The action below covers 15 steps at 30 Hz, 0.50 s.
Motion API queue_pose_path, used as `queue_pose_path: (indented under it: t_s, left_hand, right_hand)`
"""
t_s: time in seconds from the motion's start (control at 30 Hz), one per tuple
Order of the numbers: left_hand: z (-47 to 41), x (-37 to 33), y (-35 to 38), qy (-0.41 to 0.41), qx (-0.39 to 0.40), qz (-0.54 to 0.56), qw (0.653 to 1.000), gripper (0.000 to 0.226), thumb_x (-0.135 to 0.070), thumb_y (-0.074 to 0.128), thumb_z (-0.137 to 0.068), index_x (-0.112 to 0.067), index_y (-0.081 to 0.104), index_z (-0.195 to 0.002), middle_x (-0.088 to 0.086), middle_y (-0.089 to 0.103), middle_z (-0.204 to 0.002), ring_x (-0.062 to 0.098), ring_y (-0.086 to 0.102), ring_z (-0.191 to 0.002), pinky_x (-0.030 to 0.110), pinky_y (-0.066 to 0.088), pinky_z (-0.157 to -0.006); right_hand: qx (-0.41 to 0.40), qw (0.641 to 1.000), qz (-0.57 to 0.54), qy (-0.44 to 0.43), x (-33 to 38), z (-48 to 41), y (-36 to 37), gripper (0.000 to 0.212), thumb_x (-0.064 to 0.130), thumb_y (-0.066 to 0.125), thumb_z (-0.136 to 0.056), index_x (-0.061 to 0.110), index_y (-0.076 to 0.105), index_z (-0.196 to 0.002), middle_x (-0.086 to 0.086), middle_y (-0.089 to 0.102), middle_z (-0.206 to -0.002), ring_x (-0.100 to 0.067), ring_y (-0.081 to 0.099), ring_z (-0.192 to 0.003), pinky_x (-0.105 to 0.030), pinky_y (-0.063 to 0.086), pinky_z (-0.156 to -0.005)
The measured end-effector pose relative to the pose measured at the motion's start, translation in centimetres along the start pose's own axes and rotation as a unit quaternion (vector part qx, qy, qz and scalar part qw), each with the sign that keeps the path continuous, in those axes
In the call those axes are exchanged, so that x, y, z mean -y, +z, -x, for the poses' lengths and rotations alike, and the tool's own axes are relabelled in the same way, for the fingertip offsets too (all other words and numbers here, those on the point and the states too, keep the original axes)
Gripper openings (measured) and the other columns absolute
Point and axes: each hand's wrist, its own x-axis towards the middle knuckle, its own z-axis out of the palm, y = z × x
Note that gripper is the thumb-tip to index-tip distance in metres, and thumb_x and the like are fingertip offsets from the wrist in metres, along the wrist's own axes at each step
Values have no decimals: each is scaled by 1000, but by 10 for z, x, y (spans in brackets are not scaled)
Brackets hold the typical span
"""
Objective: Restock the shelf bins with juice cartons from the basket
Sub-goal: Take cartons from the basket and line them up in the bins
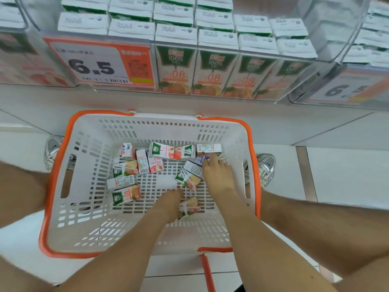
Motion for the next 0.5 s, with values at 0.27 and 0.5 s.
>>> queue_pose_path:
  t_s: [0.27, 0.5]
  left_hand:
    - [0, 2, 5, -7, 10, 4, 1000, 34, 1, 60, -95, -11, 53, -127, 11, 56, -130, 24, 54, -106, 27, 40, -80]
    - [12, -6, -8, -11, 45, 21, 999, 41, -35, 70, -96, -9, 60, -127, 12, 59, -126, 28, 57, -110, 38, 49, -92]
  right_hand:
    - [66, 991, -115, 32, -5, 1, -1, 65, -11, 64, -85, 9, 43, -142, -18, 49, -137, -35, 52, -125, -42, 52, -92]
    - [132, 961, -237, 49, -24, 10, -33, 58, 11, 72, -85, 20, 58, -141, -10, 63, -132, -30, 68, -105, -34, 56, -75]
